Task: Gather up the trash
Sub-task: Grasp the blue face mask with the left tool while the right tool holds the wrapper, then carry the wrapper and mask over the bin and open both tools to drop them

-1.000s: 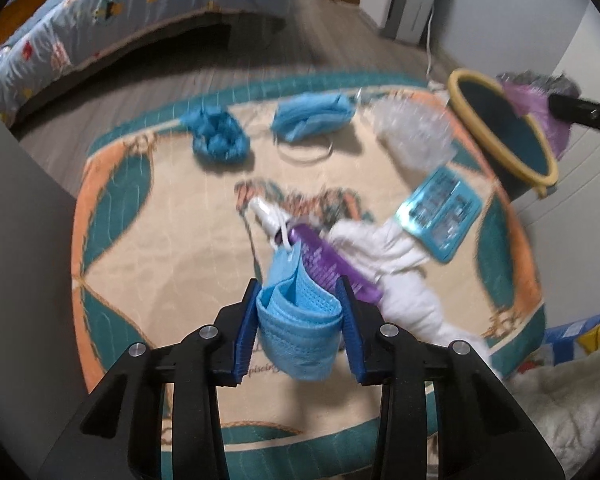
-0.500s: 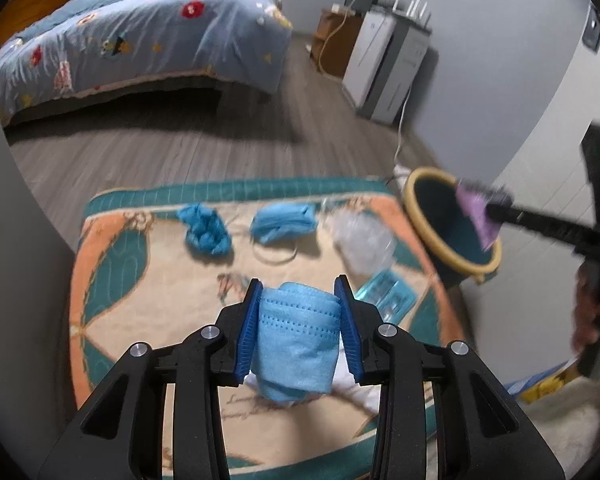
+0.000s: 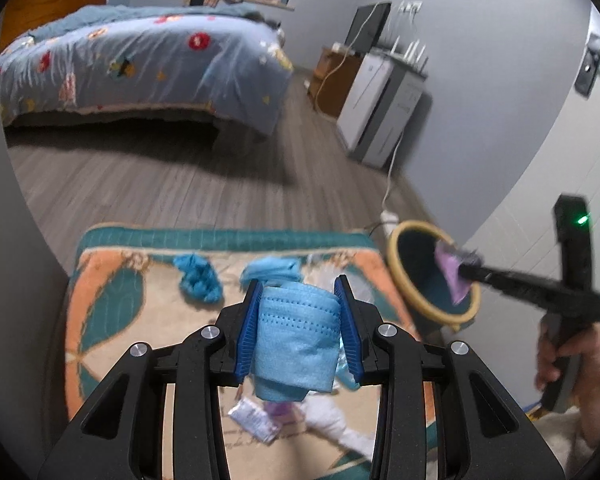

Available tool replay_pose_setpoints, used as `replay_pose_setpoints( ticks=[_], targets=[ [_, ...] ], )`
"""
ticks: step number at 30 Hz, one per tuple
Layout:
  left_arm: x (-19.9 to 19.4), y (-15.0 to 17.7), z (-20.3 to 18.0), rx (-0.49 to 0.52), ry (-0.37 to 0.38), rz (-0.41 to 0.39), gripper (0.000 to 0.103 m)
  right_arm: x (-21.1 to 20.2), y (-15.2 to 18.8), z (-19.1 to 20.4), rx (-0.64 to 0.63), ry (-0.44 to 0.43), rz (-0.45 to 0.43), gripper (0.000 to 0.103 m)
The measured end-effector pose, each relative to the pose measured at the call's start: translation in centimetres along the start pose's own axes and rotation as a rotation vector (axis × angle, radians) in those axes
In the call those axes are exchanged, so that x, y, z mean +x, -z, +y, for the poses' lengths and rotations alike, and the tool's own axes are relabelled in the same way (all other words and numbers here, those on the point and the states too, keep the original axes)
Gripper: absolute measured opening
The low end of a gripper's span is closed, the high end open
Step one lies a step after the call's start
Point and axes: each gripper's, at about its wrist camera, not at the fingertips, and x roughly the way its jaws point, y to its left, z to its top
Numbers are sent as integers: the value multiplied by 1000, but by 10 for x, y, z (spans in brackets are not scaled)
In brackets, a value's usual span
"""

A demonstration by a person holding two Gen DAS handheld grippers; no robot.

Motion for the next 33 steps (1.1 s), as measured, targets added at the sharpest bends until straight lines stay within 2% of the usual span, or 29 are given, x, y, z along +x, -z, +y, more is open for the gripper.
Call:
replay_pose_setpoints(
  ticks=[5, 10, 16, 22, 33],
  targets=[
    [-7, -6, -11, 40, 6, -22, 38, 1, -1, -1, -6, 2, 4, 7],
    [-11, -8, -19, 78, -30, -51, 38, -2, -3, -4, 9, -1, -8, 7],
    [-28, -16, -30, 115, -26, -120, 38, -9, -4, -7, 26, -4, -27, 7],
    [-21, -21, -49, 149, -1, -101, 38, -13, -9, -19, 42, 20, -51, 7],
    [37, -23, -97, 253, 33, 4, 38, -8, -20, -94, 199, 70, -58, 7]
  ],
)
